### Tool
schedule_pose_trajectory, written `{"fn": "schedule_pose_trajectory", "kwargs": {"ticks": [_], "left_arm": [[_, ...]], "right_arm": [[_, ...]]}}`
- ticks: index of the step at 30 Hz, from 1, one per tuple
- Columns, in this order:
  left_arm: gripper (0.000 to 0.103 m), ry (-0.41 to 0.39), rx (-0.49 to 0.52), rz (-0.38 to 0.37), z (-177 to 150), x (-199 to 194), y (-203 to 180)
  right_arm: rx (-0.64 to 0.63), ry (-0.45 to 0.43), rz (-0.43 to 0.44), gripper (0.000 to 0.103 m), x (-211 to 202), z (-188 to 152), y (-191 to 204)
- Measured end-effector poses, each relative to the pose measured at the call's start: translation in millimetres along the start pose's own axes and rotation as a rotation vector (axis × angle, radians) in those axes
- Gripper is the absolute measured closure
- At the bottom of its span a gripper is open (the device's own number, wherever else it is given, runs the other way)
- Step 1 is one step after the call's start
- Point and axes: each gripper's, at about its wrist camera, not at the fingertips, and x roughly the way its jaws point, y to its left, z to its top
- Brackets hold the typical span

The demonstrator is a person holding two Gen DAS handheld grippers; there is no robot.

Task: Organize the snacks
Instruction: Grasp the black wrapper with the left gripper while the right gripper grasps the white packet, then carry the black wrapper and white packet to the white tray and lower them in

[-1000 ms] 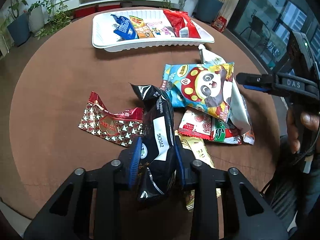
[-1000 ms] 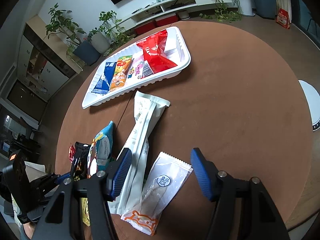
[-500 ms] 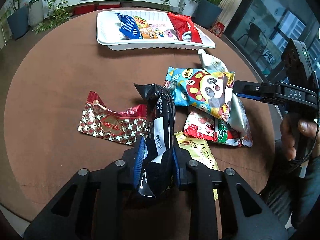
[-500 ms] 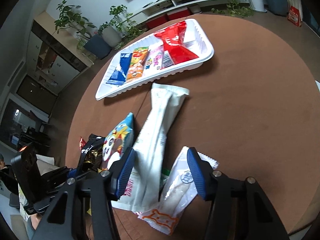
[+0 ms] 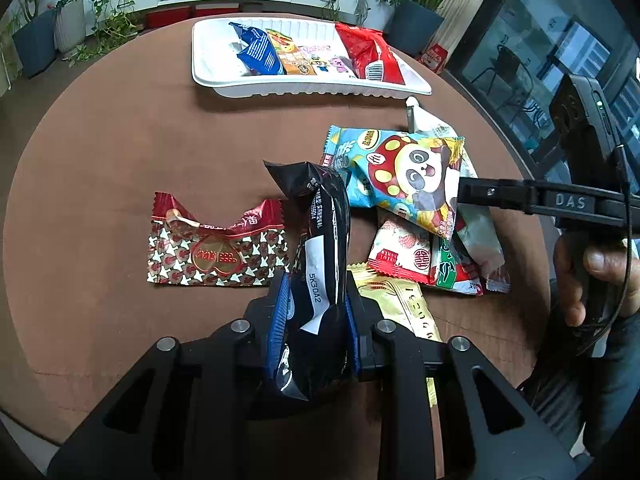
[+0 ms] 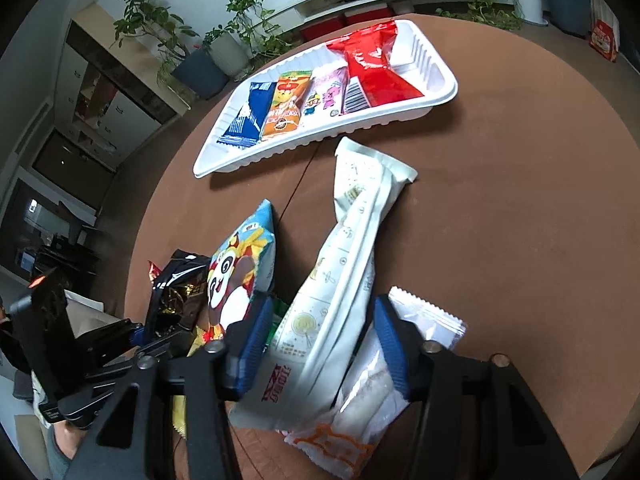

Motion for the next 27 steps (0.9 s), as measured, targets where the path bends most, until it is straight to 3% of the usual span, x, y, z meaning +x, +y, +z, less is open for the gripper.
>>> {"fn": "schedule_pose_trajectory", "kwargs": {"ticks": [14, 27], "left_arm": [[0.083, -0.017, -0.007, 0.0, -1.7, -1.1, 3.8], [0.084, -0.038, -0.018, -0.025, -5.6, -7.9, 4.4]], "right_arm": [[-0.003, -0.036, -0.016, 0.079, -10.8, -3.7, -4.5], [0.012, -0.132, -0.015, 0.082, -34.5, -1.2, -7.4]]}}
